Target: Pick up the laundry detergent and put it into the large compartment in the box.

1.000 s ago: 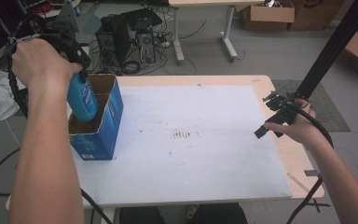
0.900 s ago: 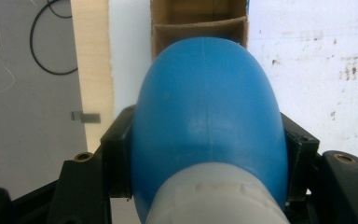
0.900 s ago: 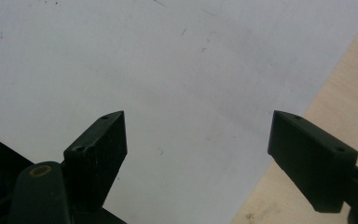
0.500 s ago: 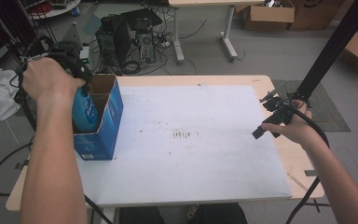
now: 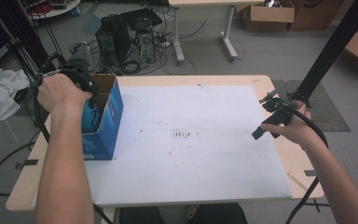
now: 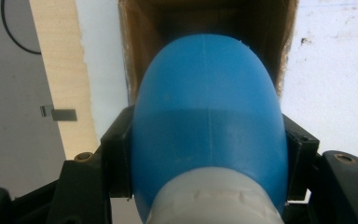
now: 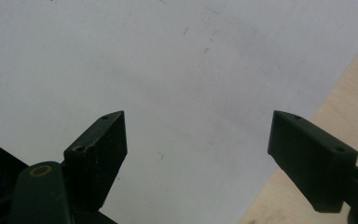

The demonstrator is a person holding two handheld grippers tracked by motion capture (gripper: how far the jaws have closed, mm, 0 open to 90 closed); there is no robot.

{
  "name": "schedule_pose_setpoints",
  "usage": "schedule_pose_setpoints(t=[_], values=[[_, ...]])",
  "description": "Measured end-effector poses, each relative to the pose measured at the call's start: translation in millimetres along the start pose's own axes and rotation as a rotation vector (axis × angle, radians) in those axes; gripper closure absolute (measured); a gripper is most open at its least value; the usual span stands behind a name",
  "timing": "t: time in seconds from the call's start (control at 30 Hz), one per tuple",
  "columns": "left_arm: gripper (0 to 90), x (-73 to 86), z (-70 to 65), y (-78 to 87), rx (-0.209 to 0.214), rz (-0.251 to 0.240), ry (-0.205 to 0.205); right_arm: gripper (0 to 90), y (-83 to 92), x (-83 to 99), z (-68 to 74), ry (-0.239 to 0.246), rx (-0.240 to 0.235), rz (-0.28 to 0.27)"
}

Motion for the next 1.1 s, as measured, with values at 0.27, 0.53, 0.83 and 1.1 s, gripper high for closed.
schedule_pose_setpoints(t=[0.27, 0.53, 0.83, 1.1], values=[[38.2, 3.6, -1.1, -19.7, 0.009, 0.015, 0.0, 20.1, -3.5, 1.0, -0.9, 0.002, -0.004, 0.007], [38.2, 6.6, -4.4, -36.6, 0.01, 0.043, -0.007, 20.1, -1.4, 1.5, -1.4, -0.001, -0.002, 0.001], [38.2, 9.1, -6.2, -48.3, 0.015, 0.066, -0.014, 20.1, -0.8, 3.4, -3.5, -0.006, -0.001, 0.001], [38.2, 11.1, -4.8, -53.9, 0.024, 0.077, -0.009, 20.1, -2.0, 3.7, -4.8, -0.004, -0.001, 0.002]])
Point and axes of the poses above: each handheld gripper's, and its own axes: y roughly backward along the jaws, x roughly out of its underside, z roughly to its left, the point moved 6 cm from there along -y, roughly forward along the jaws, and after that the axes turned 11 degrees about -z, right-handed, at the moved point
